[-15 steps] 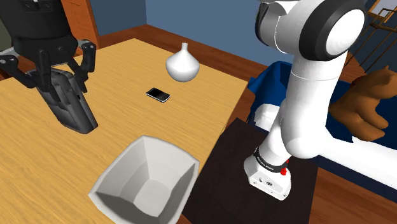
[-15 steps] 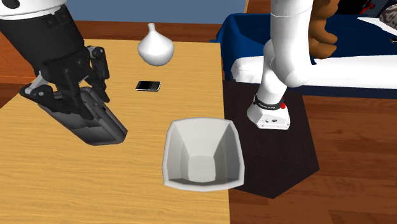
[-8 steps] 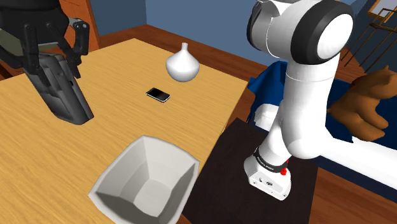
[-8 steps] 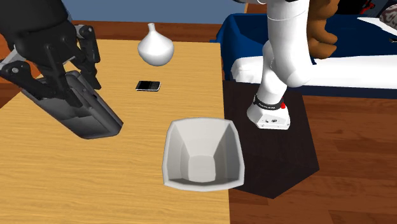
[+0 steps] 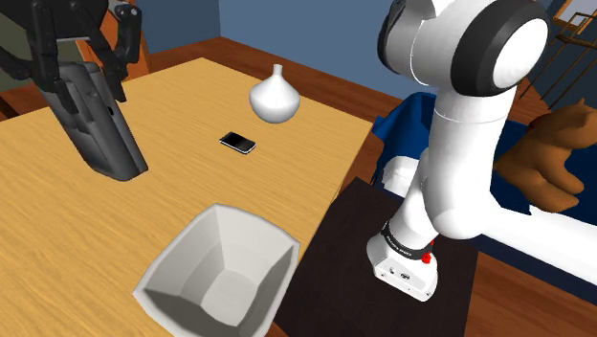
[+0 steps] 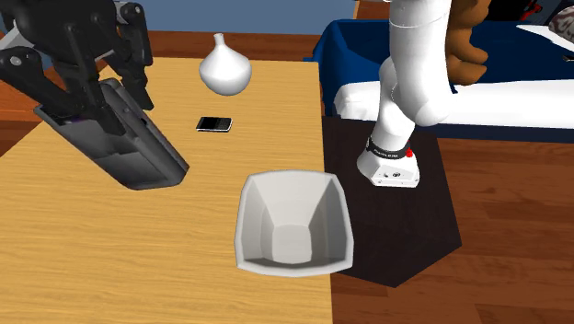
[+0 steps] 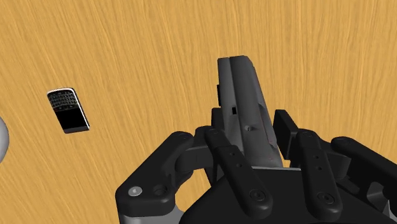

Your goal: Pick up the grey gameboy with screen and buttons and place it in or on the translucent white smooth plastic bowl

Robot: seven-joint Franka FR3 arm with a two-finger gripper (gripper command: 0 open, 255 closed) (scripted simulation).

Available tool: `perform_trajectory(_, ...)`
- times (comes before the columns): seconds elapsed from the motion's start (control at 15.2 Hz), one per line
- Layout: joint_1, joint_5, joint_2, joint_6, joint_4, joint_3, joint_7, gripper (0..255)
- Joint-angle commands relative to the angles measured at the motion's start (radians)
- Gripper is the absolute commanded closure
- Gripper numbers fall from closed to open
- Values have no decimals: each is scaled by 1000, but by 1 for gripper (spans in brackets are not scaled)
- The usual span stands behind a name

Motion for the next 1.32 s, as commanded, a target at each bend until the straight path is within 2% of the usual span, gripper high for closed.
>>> perform_trajectory(0.0,-26,45,-85,24,-101,15,16,255)
perform_trajectory(0.2,-56,115,-208,53,-234,27,29,255)
perform_trajectory(0.46,-70,200,-352,66,-365,34,44,255)
perform_trajectory(0.99,-39,342,-591,36,-526,32,90,255)
perform_trajectory(1.25,-31,366,-637,72,-601,24,85,255)
